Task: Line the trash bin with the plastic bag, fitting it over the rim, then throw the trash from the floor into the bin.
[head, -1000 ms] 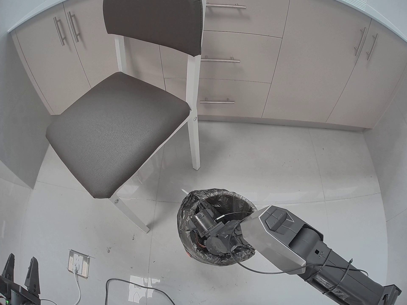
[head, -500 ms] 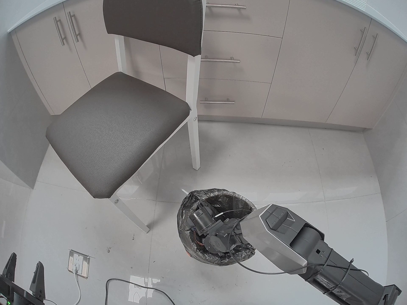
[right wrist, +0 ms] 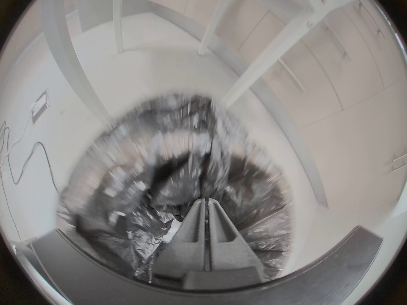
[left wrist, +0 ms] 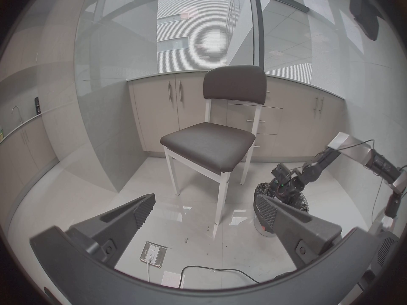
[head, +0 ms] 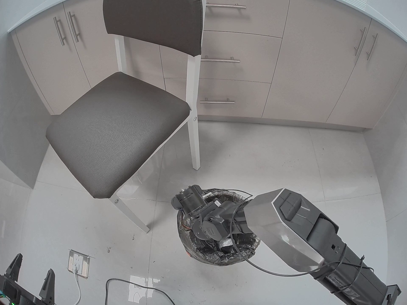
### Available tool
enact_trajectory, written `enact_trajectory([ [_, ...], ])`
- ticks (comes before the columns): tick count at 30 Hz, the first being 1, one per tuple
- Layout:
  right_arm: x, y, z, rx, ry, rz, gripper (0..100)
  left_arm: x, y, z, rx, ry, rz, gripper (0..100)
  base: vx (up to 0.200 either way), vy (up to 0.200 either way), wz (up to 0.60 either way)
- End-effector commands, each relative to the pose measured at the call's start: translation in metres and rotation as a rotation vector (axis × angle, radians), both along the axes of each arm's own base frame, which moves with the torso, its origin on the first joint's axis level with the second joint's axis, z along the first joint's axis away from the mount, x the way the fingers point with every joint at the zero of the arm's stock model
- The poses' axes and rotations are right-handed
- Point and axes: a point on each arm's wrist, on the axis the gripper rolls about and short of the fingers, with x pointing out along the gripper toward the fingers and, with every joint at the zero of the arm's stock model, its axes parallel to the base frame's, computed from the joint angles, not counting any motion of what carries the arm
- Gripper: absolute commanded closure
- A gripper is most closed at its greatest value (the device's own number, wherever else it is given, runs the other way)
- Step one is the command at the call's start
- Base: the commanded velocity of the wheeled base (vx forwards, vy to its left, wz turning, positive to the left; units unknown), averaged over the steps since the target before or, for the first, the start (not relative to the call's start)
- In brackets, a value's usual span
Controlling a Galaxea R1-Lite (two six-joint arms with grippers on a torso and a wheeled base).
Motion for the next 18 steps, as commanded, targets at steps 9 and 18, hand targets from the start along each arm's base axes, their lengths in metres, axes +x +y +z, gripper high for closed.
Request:
enact_trajectory([
  [9,-0.044,0.026,0.144,0.126,-0.15,0.124,100,0.004,0.002,0.0,0.006,0.048,-0.092,0,0.0,0.0,0.0],
  [18,-0.077,0.008,0.245,0.227,-0.25,0.14,100,0.004,0.002,0.001,-0.006,0.047,-0.093,0,0.0,0.0,0.0],
])
